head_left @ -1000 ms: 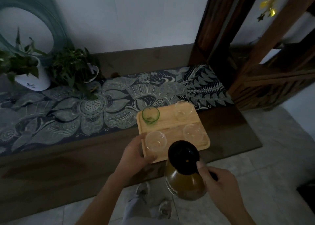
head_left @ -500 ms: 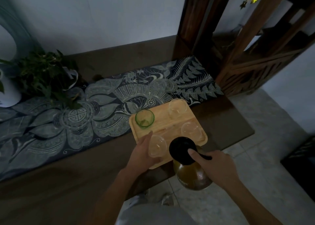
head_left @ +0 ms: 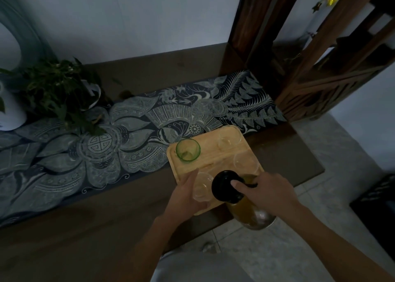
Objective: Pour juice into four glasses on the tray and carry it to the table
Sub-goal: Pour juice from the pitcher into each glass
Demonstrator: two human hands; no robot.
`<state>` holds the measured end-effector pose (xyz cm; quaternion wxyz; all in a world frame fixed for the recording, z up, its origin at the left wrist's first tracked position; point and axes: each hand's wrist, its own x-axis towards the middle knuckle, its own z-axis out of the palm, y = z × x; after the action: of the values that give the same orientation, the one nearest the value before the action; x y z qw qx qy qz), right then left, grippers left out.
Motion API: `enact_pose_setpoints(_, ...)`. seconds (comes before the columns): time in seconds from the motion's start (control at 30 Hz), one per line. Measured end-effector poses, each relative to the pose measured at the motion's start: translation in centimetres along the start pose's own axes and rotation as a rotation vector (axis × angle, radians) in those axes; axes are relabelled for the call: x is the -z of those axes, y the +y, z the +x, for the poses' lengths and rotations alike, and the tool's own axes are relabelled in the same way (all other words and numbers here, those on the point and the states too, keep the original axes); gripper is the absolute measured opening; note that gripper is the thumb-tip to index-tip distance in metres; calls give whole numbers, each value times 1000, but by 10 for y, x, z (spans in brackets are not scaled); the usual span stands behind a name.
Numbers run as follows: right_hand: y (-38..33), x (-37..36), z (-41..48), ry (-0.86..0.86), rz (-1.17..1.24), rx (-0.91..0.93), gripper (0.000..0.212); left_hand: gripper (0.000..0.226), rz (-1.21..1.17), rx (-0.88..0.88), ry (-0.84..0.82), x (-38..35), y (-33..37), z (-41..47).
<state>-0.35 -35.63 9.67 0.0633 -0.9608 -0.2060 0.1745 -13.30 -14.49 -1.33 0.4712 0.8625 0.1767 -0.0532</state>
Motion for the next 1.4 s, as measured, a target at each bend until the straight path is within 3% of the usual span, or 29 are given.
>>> enact_pose_setpoints(0.47,-10,-4,2,20,-99,30,81,110,11,-36,9,1,1,-4)
enact_pose_setpoints(1.2,-56,6,16,-83,-359,86,61,103,-5,-63,30,-6,-12,-3)
enact_pose_setpoints(1.4,-66,8,20,-109,-399,98,71,102,-13,-61,28,-6,-12,-3)
